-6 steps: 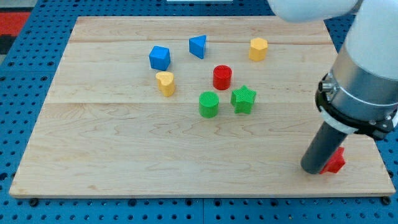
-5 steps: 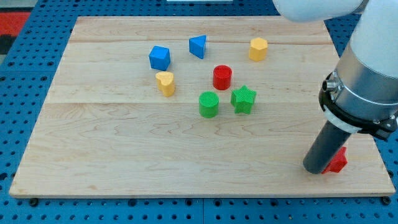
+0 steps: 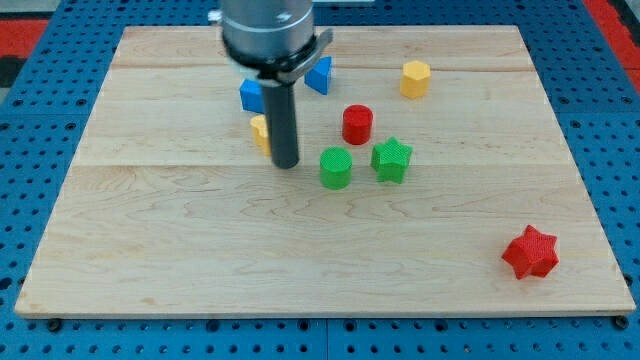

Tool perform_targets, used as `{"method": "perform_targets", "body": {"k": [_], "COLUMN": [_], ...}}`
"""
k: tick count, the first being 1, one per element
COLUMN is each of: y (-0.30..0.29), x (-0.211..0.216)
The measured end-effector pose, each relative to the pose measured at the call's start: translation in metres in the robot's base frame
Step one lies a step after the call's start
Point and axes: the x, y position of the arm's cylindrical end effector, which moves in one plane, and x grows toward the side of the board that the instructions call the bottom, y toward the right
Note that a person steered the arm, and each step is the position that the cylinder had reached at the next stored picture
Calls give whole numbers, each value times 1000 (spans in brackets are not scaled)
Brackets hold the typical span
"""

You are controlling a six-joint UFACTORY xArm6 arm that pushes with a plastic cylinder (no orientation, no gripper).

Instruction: Push green circle towards the red star

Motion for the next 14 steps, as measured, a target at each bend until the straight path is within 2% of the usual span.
{"method": "perform_targets", "body": {"k": [1,2,3,4,6,12,14], "y": [25,37,67,85,85,182,186], "x": [-6,33,54,72,97,103,103]}}
